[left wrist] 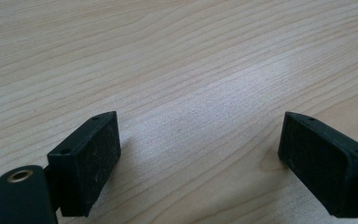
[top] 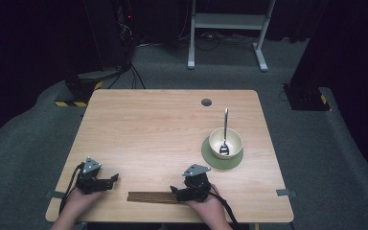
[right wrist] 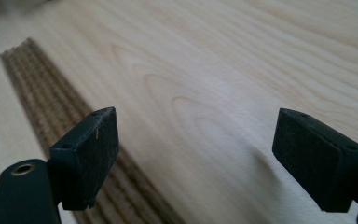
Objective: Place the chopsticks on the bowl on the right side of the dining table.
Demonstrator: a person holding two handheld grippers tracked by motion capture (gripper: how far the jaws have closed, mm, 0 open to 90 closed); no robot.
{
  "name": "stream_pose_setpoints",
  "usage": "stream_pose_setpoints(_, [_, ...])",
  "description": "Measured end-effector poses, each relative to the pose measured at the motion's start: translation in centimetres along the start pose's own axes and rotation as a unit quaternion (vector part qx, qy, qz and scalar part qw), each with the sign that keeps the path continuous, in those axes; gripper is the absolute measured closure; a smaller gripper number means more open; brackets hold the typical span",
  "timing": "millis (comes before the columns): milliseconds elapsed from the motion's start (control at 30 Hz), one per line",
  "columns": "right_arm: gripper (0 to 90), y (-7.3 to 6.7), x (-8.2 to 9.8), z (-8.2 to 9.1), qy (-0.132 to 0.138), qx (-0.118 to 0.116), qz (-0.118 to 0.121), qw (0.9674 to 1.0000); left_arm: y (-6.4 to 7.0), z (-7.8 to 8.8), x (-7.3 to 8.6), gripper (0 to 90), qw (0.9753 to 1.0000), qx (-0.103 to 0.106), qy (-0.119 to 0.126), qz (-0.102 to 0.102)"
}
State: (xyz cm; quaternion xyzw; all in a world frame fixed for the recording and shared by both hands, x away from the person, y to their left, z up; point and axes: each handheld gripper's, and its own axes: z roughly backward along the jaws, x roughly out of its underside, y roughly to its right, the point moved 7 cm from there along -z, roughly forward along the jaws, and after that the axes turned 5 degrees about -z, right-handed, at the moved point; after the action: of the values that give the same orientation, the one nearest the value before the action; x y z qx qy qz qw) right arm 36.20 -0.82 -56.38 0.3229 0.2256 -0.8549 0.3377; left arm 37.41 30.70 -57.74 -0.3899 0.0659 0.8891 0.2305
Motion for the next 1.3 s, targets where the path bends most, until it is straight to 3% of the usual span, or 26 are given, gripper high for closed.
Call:
stream_pose_setpoints(33, [21.5, -0.4, 0.1, 0.2, 0.0, -0.011, 0.003, 0.9999, 0.0, 0.0, 0.0, 13.1, 1.0, 0.0, 0.001, 0.0])
stream_pose_setpoints(133, [27.3, -0.6, 0.0, 0.4, 0.008, -0.011, 0.012, 0.9998, 0.0, 0.0, 0.0, 13.2, 1.0, -0.001, 0.001, -0.001])
stream_pose_setpoints(200, [35.3, -0.7, 0.3, 0.6, 0.005, 0.005, 0.029, 0.9996, 0.0, 0.0, 0.0, 13.2, 1.0, -0.001, 0.001, 0.0])
stream_pose_setpoints(300, [43.2, -0.6, 0.5, 0.7, 0.006, 0.0, 0.026, 0.9996, 0.0, 0.0, 0.0, 13.2, 1.0, -0.001, 0.001, -0.001])
stream_pose_setpoints(500, [52.4, -0.3, 0.8, 1.1, 0.001, -0.013, 0.02, 0.9997, 0.0, 0.0, 0.0, 13.2, 1.0, 0.002, 0.001, -0.002])
stream_pose_setpoints(700, [60.5, -0.3, 1.2, 1.4, -0.005, -0.014, 0.033, 0.9993, 0.0, 0.0, 0.0, 13.7, 1.0, 0.003, 0.001, -0.004])
stream_pose_setpoints(1067, [65.0, -0.3, 1.6, 1.5, -0.016, -0.03, 0.034, 0.9988, 0.0, 0.0, 0.0, 13.7, 1.0, 0.006, 0.002, -0.003])
stream_pose_setpoints(1300, [64.9, 0.7, 1.4, 1.4, -0.006, -0.01, 0.016, 0.9998, 0.0, 0.0, 0.0, 13.8, 1.0, 0.005, 0.002, -0.004])
